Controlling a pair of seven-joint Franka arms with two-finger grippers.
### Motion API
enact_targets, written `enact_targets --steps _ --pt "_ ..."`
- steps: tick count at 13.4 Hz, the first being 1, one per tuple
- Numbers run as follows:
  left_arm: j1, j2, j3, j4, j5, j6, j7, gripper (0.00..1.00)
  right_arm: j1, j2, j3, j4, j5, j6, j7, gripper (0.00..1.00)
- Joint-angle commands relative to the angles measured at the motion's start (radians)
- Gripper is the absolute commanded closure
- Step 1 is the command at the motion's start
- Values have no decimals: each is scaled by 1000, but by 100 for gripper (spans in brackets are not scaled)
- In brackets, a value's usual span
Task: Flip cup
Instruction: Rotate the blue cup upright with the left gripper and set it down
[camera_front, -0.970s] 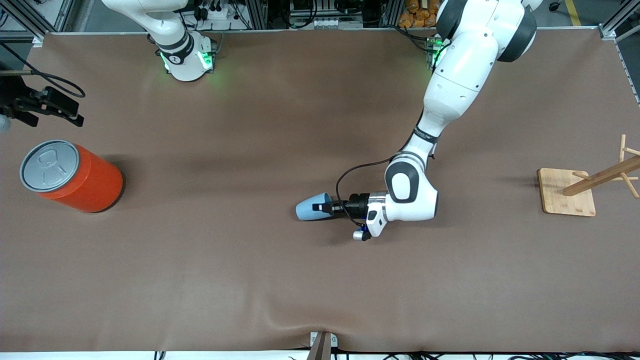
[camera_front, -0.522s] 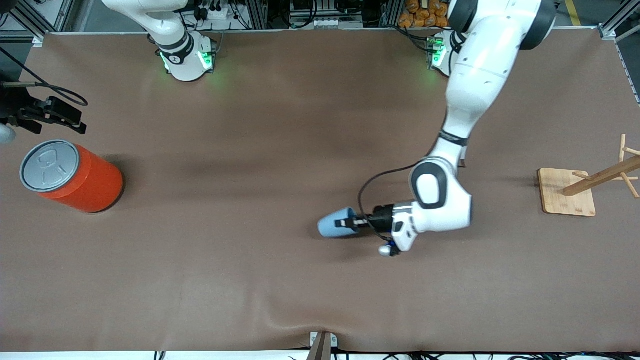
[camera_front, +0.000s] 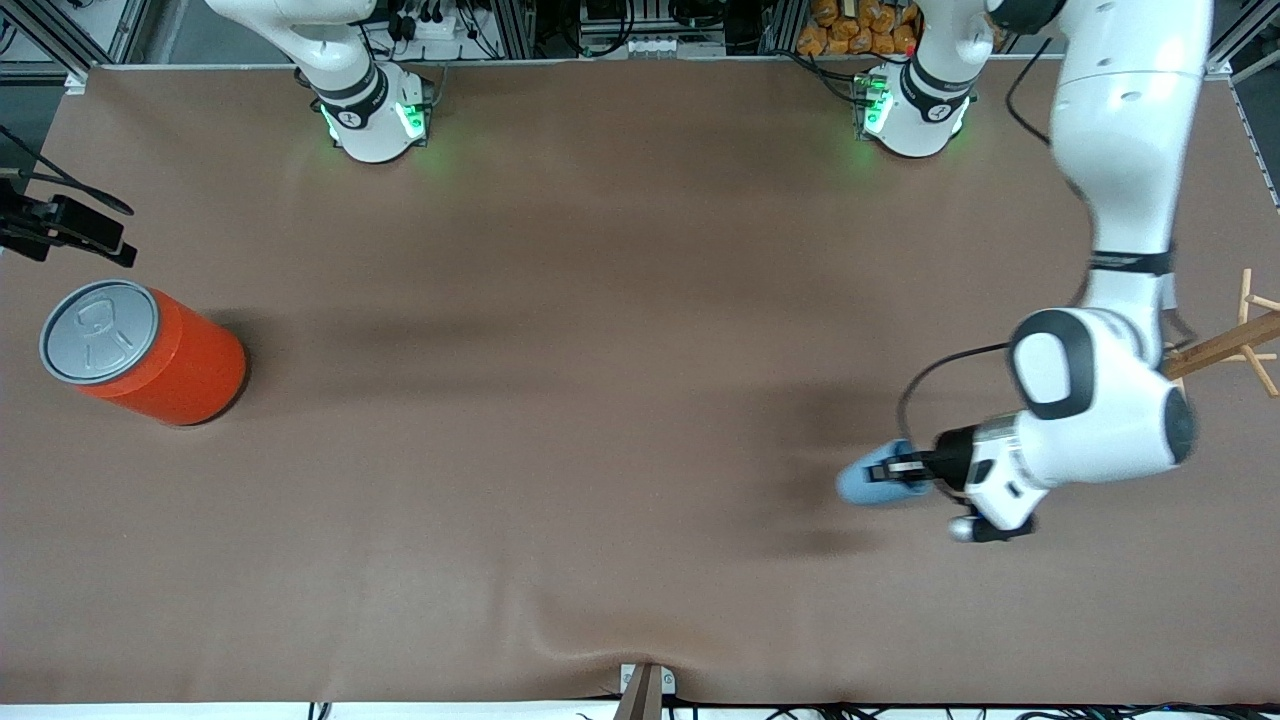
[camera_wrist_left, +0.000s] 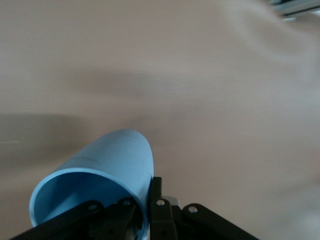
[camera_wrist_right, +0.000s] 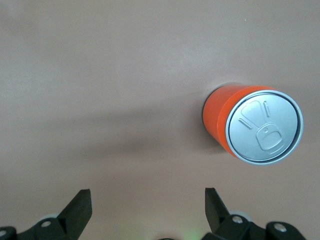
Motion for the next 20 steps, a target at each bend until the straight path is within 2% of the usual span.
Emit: enact_targets --steps 1,2,4,7,9,10,11,12,15,18,19,20 --pt "30 -63 -7 -106 203 4 -10 100 13 0 15 14 -7 -17 13 0" --pt "32 -75 -7 -134 263 7 -13 100 13 0 15 14 -7 -11 14 0" --pt "52 -95 -7 -203 282 43 -13 100 11 0 14 16 -6 8 16 0" --pt "50 -129 -7 -333 285 165 -11 100 11 0 14 16 -6 14 16 0" --pt "49 -149 -7 -353 306 163 -10 100 11 2 14 17 -6 15 16 0" --pt "50 -155 -7 -355 337 153 -8 86 13 2 14 17 -6 17 16 0" --pt "50 -160 -7 -352 360 139 -11 33 13 2 14 17 -4 17 16 0" --pt "54 -166 -7 -341 362 130 -11 0 13 2 14 17 -3 17 16 0" --pt "58 -210 -7 -277 365 9 -11 0 13 2 14 17 2 17 16 0" --pt "60 -239 10 -101 366 -250 -11 0 13 4 14 17 5 15 16 0" --pt "60 -262 16 -68 365 -305 -13 0 13 4 14 17 5 15 16 0" --pt "60 -326 16 -73 365 -329 -36 0 14 4 14 17 5 15 16 0"
